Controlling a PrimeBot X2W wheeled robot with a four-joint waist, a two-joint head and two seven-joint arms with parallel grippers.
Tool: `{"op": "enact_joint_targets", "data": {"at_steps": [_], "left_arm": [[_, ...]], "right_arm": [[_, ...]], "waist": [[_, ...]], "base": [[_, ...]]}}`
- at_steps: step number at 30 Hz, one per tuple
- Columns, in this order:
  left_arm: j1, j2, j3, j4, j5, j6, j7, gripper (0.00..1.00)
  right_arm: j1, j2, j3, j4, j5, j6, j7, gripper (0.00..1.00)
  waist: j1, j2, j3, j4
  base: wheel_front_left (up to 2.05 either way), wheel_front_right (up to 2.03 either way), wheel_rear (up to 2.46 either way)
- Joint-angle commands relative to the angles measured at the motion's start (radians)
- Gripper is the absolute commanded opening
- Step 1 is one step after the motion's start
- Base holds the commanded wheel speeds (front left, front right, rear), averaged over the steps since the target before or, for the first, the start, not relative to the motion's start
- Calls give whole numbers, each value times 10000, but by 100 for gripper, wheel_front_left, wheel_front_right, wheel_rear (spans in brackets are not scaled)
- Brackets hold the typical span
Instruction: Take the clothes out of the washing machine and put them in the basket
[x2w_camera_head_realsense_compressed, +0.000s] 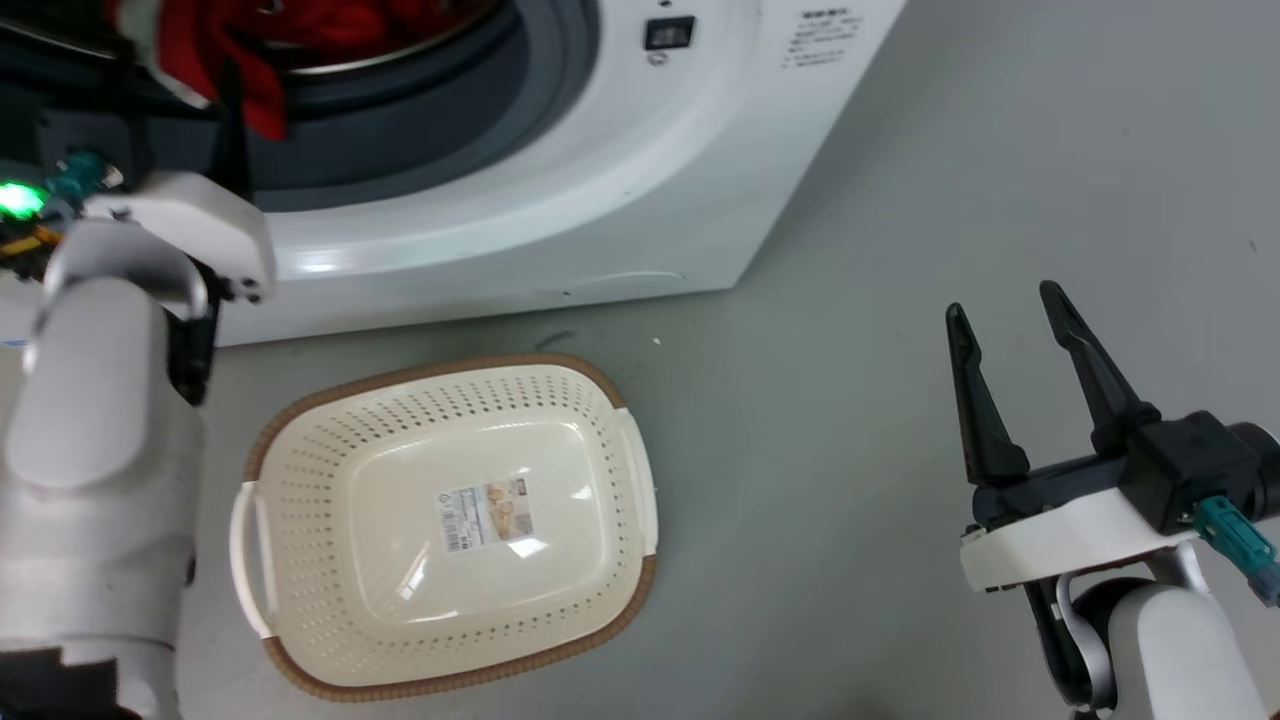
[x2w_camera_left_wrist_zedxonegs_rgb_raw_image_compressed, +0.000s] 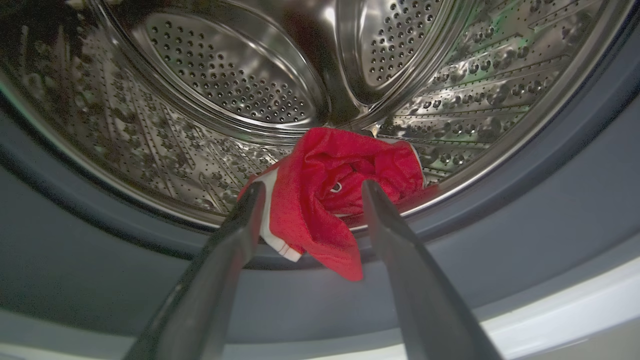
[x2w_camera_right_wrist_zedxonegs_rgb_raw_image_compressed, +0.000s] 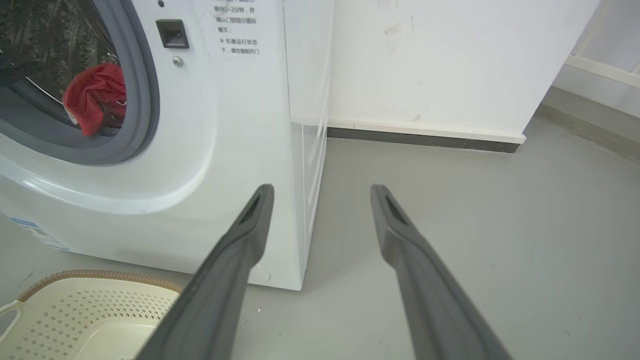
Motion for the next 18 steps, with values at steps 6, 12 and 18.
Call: {"op": "enact_joint_targets", "data": {"at_steps": [6,12,18], "left_arm": [[-2174,1271,-286,1498,411,-351,818,100],[-3517,2005,-820,2411,816,-625,1656,100],[-4403,2502,-1588,3304,1040,-826,2941,100]], "right_arm": [[-665,25,465,512,381,-7,-484,100],[-956,27,823,938,686,-7,-807,100],[-1156,24,1114,1382,960,-7,-1048,100]], "waist": [[-2,0,1211,-1061],[-2,0,1581,-1484],[-2,0,1749,-1785]], "base": [[0,0,0],[0,0,0],[0,0,0]]}}
